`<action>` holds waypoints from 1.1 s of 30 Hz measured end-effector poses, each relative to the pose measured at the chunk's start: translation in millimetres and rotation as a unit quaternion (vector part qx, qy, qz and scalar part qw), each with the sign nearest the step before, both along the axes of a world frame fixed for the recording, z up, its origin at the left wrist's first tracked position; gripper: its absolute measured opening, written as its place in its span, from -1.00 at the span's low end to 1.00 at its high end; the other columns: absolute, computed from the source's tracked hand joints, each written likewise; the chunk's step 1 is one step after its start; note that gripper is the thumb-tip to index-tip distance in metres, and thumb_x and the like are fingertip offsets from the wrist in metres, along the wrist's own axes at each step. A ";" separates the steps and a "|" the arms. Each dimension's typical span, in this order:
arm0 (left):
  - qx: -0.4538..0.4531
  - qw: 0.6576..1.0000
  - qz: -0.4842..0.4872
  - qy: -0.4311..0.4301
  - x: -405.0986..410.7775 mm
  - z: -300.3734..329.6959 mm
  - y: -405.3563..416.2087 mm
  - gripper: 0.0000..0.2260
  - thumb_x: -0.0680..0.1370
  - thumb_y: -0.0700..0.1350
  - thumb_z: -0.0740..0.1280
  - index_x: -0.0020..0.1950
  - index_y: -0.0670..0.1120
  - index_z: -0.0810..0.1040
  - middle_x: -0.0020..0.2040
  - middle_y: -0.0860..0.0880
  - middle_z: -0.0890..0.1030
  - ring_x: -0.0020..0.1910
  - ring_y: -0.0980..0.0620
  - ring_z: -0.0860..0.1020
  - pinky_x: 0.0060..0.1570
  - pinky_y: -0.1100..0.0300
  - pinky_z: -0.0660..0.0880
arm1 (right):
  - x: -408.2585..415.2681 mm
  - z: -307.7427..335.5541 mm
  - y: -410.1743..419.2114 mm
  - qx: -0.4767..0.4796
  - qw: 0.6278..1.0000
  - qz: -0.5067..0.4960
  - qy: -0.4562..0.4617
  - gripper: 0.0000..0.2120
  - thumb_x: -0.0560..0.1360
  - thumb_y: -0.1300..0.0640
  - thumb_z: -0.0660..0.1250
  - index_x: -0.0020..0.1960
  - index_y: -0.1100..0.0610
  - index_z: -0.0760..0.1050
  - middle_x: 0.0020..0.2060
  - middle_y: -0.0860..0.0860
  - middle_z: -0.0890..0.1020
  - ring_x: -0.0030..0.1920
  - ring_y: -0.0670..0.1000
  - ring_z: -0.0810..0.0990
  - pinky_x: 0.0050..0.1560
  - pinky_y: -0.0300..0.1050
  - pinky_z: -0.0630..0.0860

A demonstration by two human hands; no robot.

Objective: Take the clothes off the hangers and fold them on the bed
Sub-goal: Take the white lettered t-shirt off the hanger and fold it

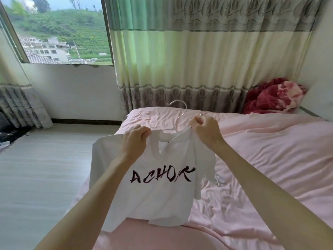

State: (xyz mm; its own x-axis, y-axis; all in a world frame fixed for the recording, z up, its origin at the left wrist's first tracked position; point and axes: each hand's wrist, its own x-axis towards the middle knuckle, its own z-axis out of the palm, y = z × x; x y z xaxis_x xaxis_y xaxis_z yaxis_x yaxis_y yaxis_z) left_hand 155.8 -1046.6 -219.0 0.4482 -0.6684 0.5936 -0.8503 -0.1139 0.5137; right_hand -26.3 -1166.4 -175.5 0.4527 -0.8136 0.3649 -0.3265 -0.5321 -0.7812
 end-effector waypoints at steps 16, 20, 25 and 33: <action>-0.010 0.993 -0.018 0.112 -14.6 8.6 4.1 -0.86 0.54 -0.27 0.30 -0.16 -0.26 0.62 -0.35 0.03 0.49 -0.30 0.06 0.39 -0.30 0.49 0.28 | 10.6 -22.6 11.4 -0.039 0.987 0.140 0.071 -0.79 0.57 0.10 0.26 -0.17 0.18 0.53 -0.45 -0.17 0.42 -0.45 -0.25 0.44 -0.36 -0.36 0.27; -0.012 0.993 -0.004 0.115 -14.7 2.0 10.2 -0.84 0.55 -0.29 0.28 -0.19 -0.26 0.61 -0.35 0.04 0.50 -0.32 0.08 0.40 -0.31 0.48 0.29 | 10.2 -31.6 18.0 -0.054 0.985 0.143 0.084 -0.79 0.58 0.14 0.24 -0.20 0.15 0.52 -0.53 -0.19 0.44 -0.44 -0.30 0.45 -0.34 -0.41 0.32; -0.075 0.981 0.086 0.159 11.1 -2.5 21.3 -0.80 0.58 -0.28 0.17 -0.17 -0.29 0.52 -0.27 -0.13 0.54 -0.24 -0.09 0.42 -0.32 0.18 0.21 | -6.7 -41.5 9.2 -0.011 0.983 0.144 0.112 -0.77 0.57 0.11 0.26 -0.19 0.20 0.54 -0.37 0.00 0.55 -0.40 -0.16 0.41 -0.32 -0.35 0.30; 0.176 0.974 0.092 0.110 -14.2 -17.6 26.3 -0.56 0.49 0.25 0.26 0.01 -0.11 0.27 -0.09 -0.03 0.42 -0.04 -0.09 0.41 0.02 0.01 0.34 | 0.4 -62.0 12.6 0.015 0.982 0.135 0.130 -0.78 0.53 0.12 0.31 -0.26 0.15 0.57 -0.29 0.13 0.51 -0.31 -0.06 0.38 -0.15 -0.08 0.36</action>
State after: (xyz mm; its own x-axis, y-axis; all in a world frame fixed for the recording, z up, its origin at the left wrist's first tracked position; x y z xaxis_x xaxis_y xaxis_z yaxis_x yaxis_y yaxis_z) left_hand 141.6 -1020.2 -236.6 0.6702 -0.7094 0.2182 -0.6729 -0.4569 0.5818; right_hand -25.9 -1153.8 -237.5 0.7286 -0.6594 0.1851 -0.3674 -0.6043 -0.7070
